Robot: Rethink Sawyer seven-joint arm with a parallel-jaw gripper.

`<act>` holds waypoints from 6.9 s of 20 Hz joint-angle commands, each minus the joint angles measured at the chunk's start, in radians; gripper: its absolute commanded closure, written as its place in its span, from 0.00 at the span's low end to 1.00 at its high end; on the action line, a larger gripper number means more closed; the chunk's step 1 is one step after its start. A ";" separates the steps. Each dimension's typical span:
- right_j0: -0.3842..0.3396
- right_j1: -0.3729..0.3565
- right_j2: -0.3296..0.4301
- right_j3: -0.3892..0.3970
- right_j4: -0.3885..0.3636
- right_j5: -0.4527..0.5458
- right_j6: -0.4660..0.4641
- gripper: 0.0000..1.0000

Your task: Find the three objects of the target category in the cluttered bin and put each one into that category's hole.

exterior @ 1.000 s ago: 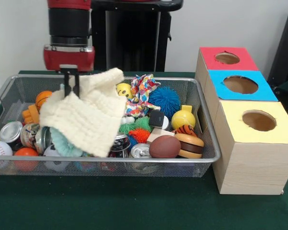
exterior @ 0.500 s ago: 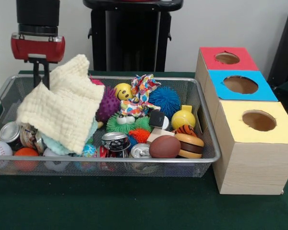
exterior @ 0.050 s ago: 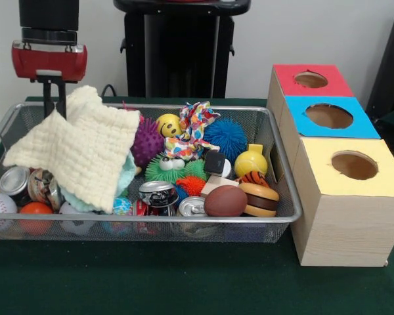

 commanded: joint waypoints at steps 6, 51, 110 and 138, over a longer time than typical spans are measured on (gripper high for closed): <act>-0.002 -0.013 0.074 -0.018 0.003 0.136 -0.252 1.00; -0.115 -0.131 0.286 0.187 0.404 0.186 -0.019 0.00; 0.233 0.087 -0.208 0.198 0.094 -0.384 0.147 0.00; 0.648 0.270 -0.693 -0.005 0.088 -0.469 0.012 0.00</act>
